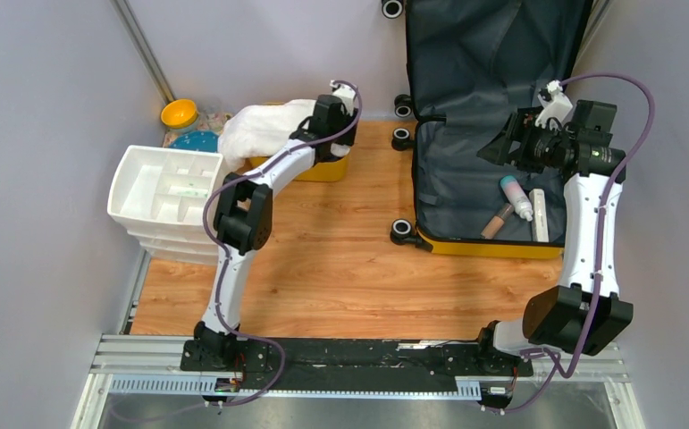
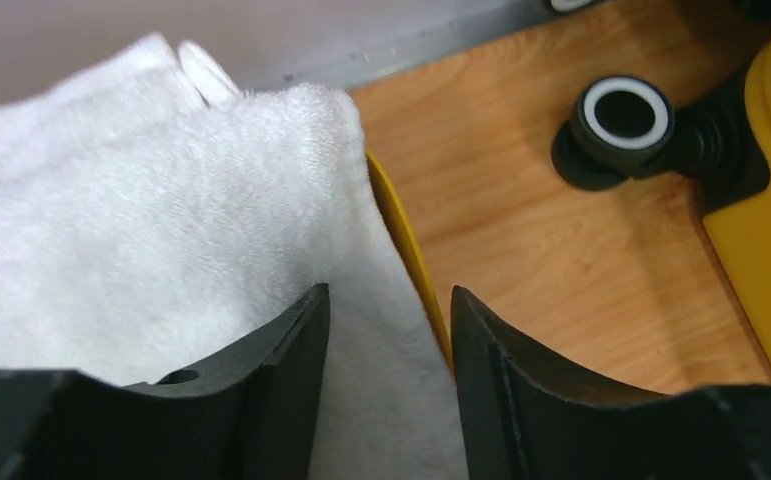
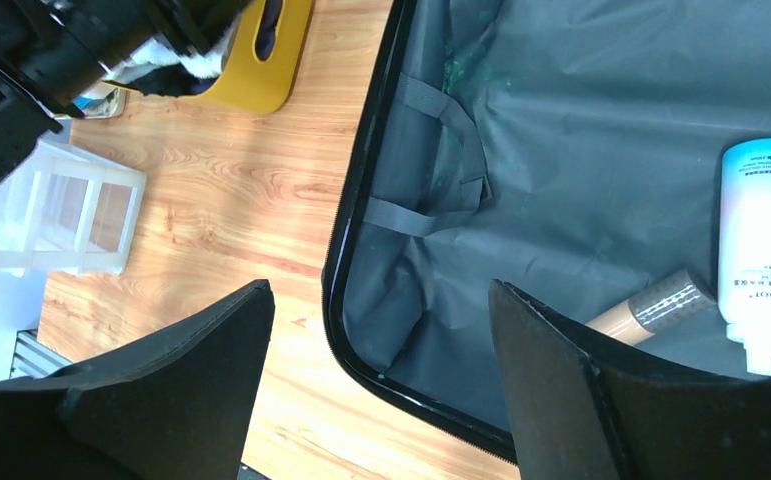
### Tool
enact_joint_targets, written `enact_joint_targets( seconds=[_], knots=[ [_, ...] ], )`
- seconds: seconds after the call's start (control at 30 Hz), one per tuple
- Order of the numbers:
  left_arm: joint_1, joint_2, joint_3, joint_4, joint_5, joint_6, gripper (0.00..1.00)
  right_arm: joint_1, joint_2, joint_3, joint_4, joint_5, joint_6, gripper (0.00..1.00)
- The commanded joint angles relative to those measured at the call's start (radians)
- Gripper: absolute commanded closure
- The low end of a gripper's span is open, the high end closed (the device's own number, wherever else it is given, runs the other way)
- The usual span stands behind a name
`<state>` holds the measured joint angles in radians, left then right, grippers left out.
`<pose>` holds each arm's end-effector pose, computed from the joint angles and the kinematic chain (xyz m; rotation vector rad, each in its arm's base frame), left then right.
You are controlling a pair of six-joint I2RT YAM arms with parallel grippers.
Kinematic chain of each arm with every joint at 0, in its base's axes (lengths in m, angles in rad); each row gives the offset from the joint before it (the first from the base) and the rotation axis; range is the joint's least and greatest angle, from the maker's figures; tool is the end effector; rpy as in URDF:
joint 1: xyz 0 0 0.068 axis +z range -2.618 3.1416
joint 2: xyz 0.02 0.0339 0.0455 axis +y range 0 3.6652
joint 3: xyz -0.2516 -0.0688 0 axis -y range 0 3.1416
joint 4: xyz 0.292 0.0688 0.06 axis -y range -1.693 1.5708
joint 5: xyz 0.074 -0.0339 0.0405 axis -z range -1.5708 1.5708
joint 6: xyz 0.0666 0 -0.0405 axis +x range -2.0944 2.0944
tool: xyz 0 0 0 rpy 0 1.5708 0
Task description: Open, take out, and arrange the luggage
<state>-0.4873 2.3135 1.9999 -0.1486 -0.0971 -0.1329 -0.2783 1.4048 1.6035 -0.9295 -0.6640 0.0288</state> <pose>0.5438 -0.2809 0.2033 0.2995 2.0209 -0.2913 0.3449 -0.0559 0.3937 0.0017 2.1896 0.6201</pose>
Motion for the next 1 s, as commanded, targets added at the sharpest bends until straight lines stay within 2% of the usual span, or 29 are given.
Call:
enact_joint_targets(
  seconds=[0.0,0.1,0.17,0.2,0.27,0.3,0.4,0.5,0.67,0.87,0.93,0.97],
  knots=[
    [0.032,-0.084,0.057,0.222,0.224,0.206,0.38,-0.006,-0.038,-0.022,0.017,-0.019,-0.015,0.18],
    [0.033,-0.22,-0.019,0.167,0.273,0.225,0.29,-0.006,-0.04,-0.028,0.02,-0.032,-0.017,0.18],
    [0.035,-0.307,-0.082,0.072,0.278,0.219,0.28,-0.006,-0.041,-0.031,0.02,-0.042,-0.017,0.18],
    [0.035,-0.4,-0.181,0.051,0.272,0.208,0.28,-0.006,-0.041,-0.031,0.023,-0.052,-0.015,0.18],
    [0.033,-0.497,-0.297,-0.009,0.263,0.193,0.28,-0.006,-0.04,-0.03,0.026,-0.06,-0.009,0.18],
    [0.035,-0.582,-0.408,-0.026,0.228,0.179,0.31,-0.006,-0.038,-0.028,0.029,-0.071,-0.003,0.18],
    [0.044,-0.708,-0.585,-0.095,0.182,0.113,0.35,-0.006,-0.029,-0.024,0.041,-0.088,0.017,0.18],
    [0.053,-0.769,-0.712,-0.137,0.171,0.044,0.36,-0.004,-0.02,-0.02,0.054,-0.098,0.031,0.18],
    [0.061,-0.732,-0.771,-0.143,0.136,-0.049,0.39,-0.006,-0.01,-0.031,0.064,-0.085,0.052,0.18],
    [0.131,-0.539,-0.665,-0.146,0.106,-0.161,0.39,-0.006,-0.032,-0.01,0.034,0.004,-0.026,0.17],
    [0.153,-0.474,-0.618,-0.108,0.111,-0.175,0.39,-0.009,-0.033,0.022,-0.001,0.084,-0.093,0.13],
    [0.171,-0.456,-0.604,-0.089,0.109,-0.178,0.39,-0.019,-0.033,0.032,-0.014,0.108,-0.125,0.08]
  ],
)
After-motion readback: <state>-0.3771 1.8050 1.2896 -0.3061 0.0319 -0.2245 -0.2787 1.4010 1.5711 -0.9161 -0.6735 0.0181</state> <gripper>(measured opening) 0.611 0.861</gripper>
